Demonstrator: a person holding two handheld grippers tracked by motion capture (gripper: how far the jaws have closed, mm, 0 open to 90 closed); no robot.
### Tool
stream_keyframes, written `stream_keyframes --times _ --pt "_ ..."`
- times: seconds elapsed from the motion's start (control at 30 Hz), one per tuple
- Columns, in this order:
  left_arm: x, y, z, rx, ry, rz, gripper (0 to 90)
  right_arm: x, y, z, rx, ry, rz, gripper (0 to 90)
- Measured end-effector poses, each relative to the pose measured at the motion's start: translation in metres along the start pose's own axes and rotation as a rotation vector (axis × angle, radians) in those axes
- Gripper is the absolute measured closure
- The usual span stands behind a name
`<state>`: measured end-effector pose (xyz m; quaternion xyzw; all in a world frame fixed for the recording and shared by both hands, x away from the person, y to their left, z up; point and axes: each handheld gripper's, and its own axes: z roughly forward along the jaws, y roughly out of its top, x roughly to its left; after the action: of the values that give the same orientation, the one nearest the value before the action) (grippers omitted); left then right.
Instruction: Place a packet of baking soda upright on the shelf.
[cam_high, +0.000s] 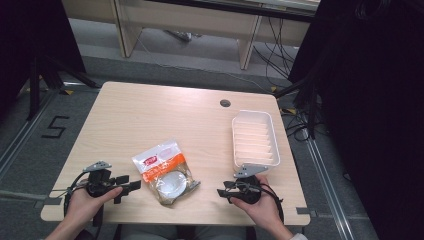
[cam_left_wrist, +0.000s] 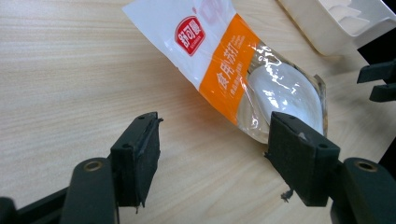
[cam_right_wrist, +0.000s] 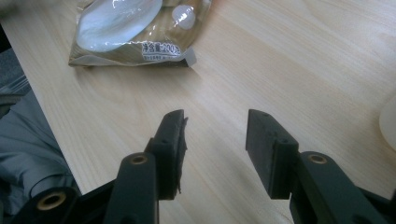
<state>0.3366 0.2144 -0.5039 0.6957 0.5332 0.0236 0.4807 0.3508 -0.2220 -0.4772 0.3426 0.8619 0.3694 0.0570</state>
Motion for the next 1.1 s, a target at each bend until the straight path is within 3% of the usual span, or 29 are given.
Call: stream_keyframes --times 0.13,0.27,0.3,0.33,0.4,0.47,0.6,0.7,0.93,1.1 --pt "0.002 0.003 0.005 0.006 -0.006 -0.009 33.8 -0.001 0.000 0.001 0.002 0.015 0.004 57.7" --pt "0.005 0.008 0.014 0.025 -0.006 -0.001 34.3 0.000 0.000 0.001 0.004 -0.002 0.004 57.6" --pt "0.005 0.009 0.016 0.026 -0.004 0.000 35.0 0.001 -0.001 0.004 -0.026 0.001 0.019 57.5" --pt "0.005 0.009 0.016 0.026 -0.004 0.000 35.1 0.002 -0.001 0.003 -0.012 0.005 0.027 57.6" --pt "0.007 0.015 0.022 0.027 -0.003 -0.001 35.7 0.001 -0.001 0.005 -0.019 0.005 0.008 57.5" --pt "0.007 0.016 0.024 0.015 -0.002 -0.009 36.3 0.001 0.000 0.002 0.009 0.000 0.012 57.4" --pt "0.010 0.019 0.029 0.028 -0.010 -0.036 39.2 0.001 -0.001 0.003 0.001 0.006 0.019 57.2" --pt "0.010 0.021 0.034 0.036 -0.033 -0.053 40.4 0.003 -0.001 0.004 0.008 0.013 0.040 57.1" --pt "0.011 0.027 0.048 0.041 -0.070 -0.054 44.1 0.002 0.000 0.003 0.016 0.007 0.013 57.0" --pt "0.012 0.029 0.057 0.057 -0.093 -0.052 49.6 0.002 -0.001 0.005 0.006 0.011 0.026 56.8"
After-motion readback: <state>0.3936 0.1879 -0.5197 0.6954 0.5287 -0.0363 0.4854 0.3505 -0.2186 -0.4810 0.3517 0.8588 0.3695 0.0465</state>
